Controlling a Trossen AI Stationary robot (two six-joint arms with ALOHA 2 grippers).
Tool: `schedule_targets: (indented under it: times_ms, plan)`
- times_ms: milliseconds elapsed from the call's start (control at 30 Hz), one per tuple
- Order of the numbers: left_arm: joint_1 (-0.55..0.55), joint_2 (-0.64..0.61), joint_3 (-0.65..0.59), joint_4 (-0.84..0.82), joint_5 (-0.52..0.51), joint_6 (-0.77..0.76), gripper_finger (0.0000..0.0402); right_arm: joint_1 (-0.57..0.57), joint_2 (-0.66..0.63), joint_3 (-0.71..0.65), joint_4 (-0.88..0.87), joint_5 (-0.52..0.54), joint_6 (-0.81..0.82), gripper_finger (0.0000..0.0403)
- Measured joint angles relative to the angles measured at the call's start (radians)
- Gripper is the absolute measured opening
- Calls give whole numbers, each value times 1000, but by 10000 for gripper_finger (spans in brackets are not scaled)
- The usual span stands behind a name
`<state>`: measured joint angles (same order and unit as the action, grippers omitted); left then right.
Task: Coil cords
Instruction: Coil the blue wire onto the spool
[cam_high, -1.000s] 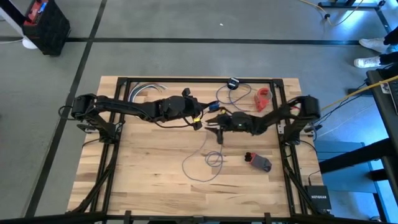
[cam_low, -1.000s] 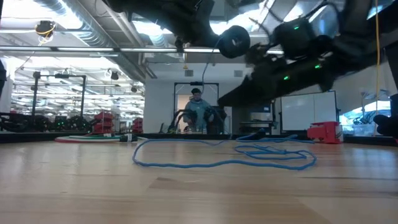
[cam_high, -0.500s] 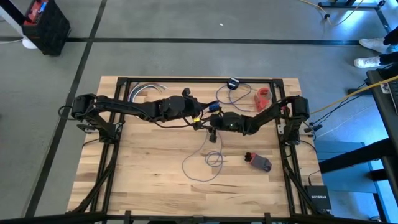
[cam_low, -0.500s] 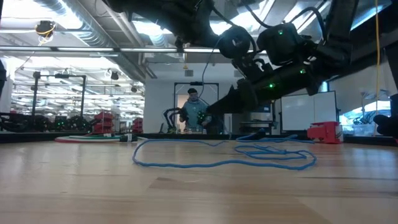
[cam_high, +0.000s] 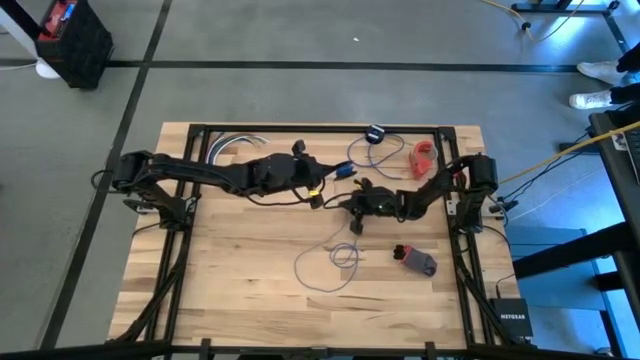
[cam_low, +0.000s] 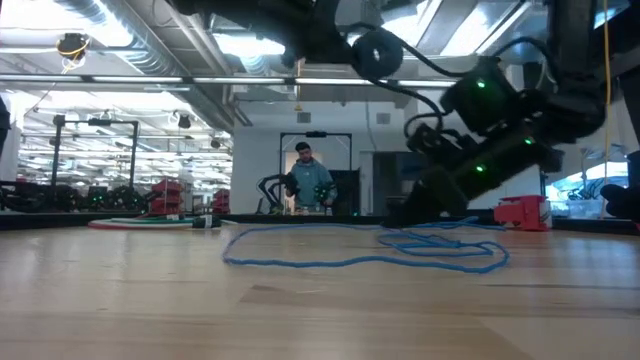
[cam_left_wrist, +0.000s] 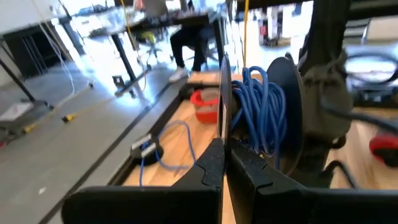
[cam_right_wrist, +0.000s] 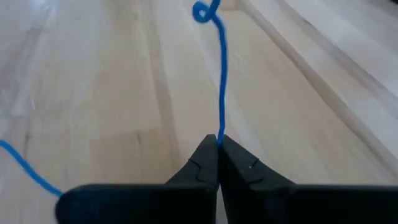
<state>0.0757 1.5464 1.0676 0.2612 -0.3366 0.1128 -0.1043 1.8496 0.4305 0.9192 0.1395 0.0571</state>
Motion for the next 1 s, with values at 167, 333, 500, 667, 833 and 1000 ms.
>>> schedule_targets:
  times_ms: [167, 333, 500, 667, 833, 1000]
  plan:
    - [0, -5, 0, 79, 0, 31, 0, -1, 0, -36, 42, 10, 38, 5]
    - [-1, -6, 0, 115, 2, 58, 0, -1, 0, -33, 40, 10, 35, 4]
    - [-11, -6, -1, 119, 22, 72, 0, -1, 0, -33, 49, 19, 33, 4]
    - [-11, -8, 0, 75, 23, 57, 0, -1, 0, -24, 48, 23, 64, 21]
    - [-11, -8, 0, 58, 23, 54, 0, -1, -4, -21, 44, 8, 74, 74]
    - [-11, -8, 0, 43, 23, 54, 0, -1, -77, -21, -22, 0, 67, 122]
